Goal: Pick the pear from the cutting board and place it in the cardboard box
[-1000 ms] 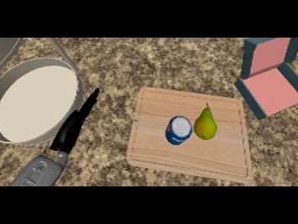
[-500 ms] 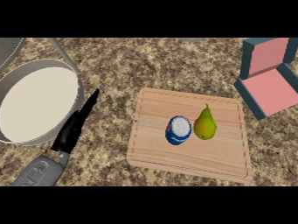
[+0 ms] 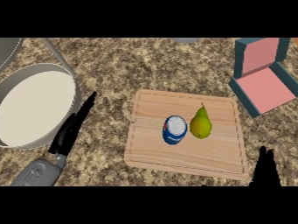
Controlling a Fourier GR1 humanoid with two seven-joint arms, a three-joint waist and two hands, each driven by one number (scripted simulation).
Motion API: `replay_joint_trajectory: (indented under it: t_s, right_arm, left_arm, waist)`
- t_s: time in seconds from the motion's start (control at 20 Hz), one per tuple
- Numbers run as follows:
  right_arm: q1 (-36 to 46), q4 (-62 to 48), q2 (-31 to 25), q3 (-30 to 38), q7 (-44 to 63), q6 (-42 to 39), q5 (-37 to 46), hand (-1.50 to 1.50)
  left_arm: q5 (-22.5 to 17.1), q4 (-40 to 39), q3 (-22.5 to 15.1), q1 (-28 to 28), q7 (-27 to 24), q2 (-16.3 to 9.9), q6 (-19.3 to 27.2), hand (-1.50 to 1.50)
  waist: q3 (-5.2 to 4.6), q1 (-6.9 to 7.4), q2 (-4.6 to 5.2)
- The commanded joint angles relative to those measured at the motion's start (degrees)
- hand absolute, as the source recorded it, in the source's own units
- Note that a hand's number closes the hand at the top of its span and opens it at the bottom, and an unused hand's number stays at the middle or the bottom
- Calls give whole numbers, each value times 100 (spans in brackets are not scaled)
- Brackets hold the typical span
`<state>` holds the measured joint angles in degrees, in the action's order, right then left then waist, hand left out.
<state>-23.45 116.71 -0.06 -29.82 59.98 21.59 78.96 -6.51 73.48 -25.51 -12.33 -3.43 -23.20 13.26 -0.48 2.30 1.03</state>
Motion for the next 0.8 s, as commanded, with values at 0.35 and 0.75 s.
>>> replay_joint_trajectory:
  t_s: [0.35, 0.75]
  right_arm:
    - [2459, -1751, 5, 269, 1479, -562, -591, -150]
    - [3067, -2479, 4, 398, 1536, -368, -1070, -150]
  left_arm:
    - [150, -51, 450, 106, -115, -374, 83, 0]
    - [51, 41, 651, 173, -90, -484, -91, 0]
  waist:
    - [48, -126, -87]
    - [49, -138, -92]
